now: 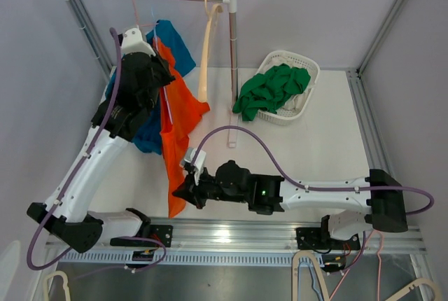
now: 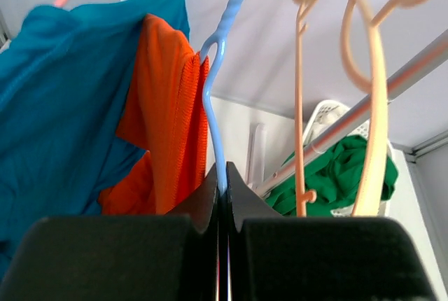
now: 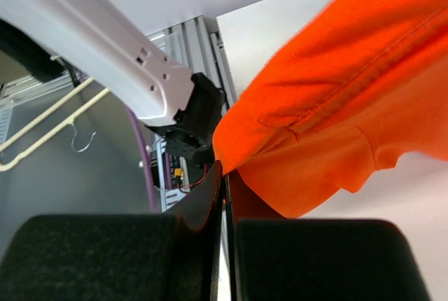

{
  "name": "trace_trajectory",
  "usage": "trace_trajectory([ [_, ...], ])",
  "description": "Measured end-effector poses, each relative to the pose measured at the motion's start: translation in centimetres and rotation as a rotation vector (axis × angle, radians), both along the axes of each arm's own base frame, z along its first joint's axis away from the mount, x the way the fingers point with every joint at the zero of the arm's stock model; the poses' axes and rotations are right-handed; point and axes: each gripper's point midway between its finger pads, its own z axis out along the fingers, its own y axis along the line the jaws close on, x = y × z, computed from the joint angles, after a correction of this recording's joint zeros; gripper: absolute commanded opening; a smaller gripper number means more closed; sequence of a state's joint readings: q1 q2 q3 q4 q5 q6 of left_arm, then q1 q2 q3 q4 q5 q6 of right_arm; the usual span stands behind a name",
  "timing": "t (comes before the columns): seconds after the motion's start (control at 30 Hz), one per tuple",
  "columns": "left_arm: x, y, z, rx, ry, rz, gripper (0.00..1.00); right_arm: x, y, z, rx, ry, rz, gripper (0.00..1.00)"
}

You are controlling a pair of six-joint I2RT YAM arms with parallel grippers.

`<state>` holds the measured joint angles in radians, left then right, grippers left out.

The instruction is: Remove the t-shirt from the hanger

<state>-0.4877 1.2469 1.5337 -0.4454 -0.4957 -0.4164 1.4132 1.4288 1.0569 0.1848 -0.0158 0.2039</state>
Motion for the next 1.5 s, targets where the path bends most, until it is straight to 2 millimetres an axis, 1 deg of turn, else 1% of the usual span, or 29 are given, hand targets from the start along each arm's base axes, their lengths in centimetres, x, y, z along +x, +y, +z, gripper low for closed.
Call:
trace_trajectory([
  [0.07, -0.2, 0.1, 0.9, -0.006, -0.010, -0.007, 0.01, 0.5, 0.1, -0.3, 0.006, 0.004, -0.033, 0.00],
  [0.13, -0.6, 0.1, 1.3, -0.009, -0.006, -0.028, 0.01, 1.2, 0.1, -0.9, -0.007, 0.006, -0.063, 0.00],
  [0.2, -1.5, -0.3, 1.2, -0.012, 0.017, -0.071, 0.01, 2.6, 0.0, -1.6, -0.022, 0.015, -0.095, 0.00],
  [0.23, -2.2, -0.6, 1.0, -0.016, 0.030, -0.096, 0.01, 3.5, -0.1, -1.9, -0.029, 0.021, -0.114, 0.00],
  [0.27, -3.2, -0.7, 0.9, -0.019, 0.034, -0.118, 0.01, 5.0, -0.4, -2.3, -0.041, 0.028, -0.139, 0.00],
  [0.33, -6.2, -0.8, 0.0, -0.026, 0.043, -0.172, 0.01, 8.5, -1.1, -2.9, -0.061, 0.038, -0.210, 0.00],
  [0.37, -8.4, -0.8, -0.6, -0.029, 0.051, -0.213, 0.01, 10.7, -1.5, -3.1, -0.073, 0.043, -0.254, 0.00],
  [0.4, -10.2, -0.5, -0.8, -0.033, 0.054, -0.242, 0.01, 12.5, -1.6, -3.1, -0.079, 0.045, -0.292, 0.00],
  [0.43, -12.1, -0.1, -0.8, -0.037, 0.054, -0.273, 0.01, 14.6, -1.8, -2.9, -0.085, 0.046, -0.332, 0.00],
  [0.5, -15.0, 1.3, -0.4, -0.049, 0.035, -0.298, 0.01, 17.6, -1.6, -2.6, -0.093, 0.041, -0.393, 0.00],
  [0.57, -17.9, 2.7, 0.0, -0.060, 0.009, -0.321, 0.01, 19.8, -0.7, -2.3, -0.098, 0.031, -0.432, 0.00],
  [0.63, -20.4, 4.1, 0.2, -0.069, -0.024, -0.338, 0.01, 21.3, 0.5, -2.7, -0.111, 0.024, -0.455, 0.00],
  [0.7, -22.6, 5.4, 0.2, -0.064, -0.042, -0.350, 0.01, 22.4, 1.7, -4.5, -0.145, 0.028, -0.469, 0.00],
  [0.77, -24.1, 6.2, 0.5, -0.051, -0.051, -0.363, 0.01, 23.4, 2.5, -6.9, -0.199, 0.042, -0.486, 0.00],
  [0.8, -24.4, 6.5, 0.7, -0.042, -0.056, -0.366, 0.01, 23.9, 3.0, -8.9, -0.243, 0.057, -0.492, 0.00],
  [0.87, -24.8, 6.6, 1.1, -0.024, -0.066, -0.376, 0.01, 24.3, 3.4, -11.7, -0.296, 0.076, -0.507, 0.00],
  [0.9, -24.9, 6.6, 1.3, -0.012, -0.066, -0.385, 0.01, 24.3, 3.2, -12.9, -0.325, 0.089, -0.516, 0.00],
  [0.97, -25.2, 6.5, 1.6, 0.013, -0.056, -0.407, 0.01, 24.0, 1.7, -15.3, -0.391, 0.111, -0.543, 0.00],
  [1.07, -25.8, 6.3, 3.2, 0.035, -0.051, -0.444, 0.01, 23.4, -0.4, -17.2, -0.447, 0.129, -0.580, 0.00],
  [1.13, -26.1, 6.1, 4.7, 0.039, -0.052, -0.465, 0.01, 22.9, -2.2, -17.6, -0.477, 0.131, -0.597, 0.00],
  [1.2, -26.0, 5.7, 5.0, 0.040, -0.043, -0.483, 0.01, 22.5, -3.3, -17.5, -0.485, 0.128, -0.608, 0.00],
  [1.27, -25.8, 5.3, 4.1, 0.048, -0.016, -0.494, 0.01, 22.4, -3.7, -16.9, -0.479, 0.123, -0.615, 0.00],
  [1.4, -25.3, 4.7, 1.5, 0.070, 0.049, -0.505, 0.01, 22.8, -3.2, -16.1, -0.462, 0.116, -0.623, 0.00],
  [1.5, -25.0, 4.5, 0.6, 0.079, 0.076, -0.505, 0.01, 23.8, -2.1, -15.0, -0.431, 0.105, -0.642, 0.00],
])
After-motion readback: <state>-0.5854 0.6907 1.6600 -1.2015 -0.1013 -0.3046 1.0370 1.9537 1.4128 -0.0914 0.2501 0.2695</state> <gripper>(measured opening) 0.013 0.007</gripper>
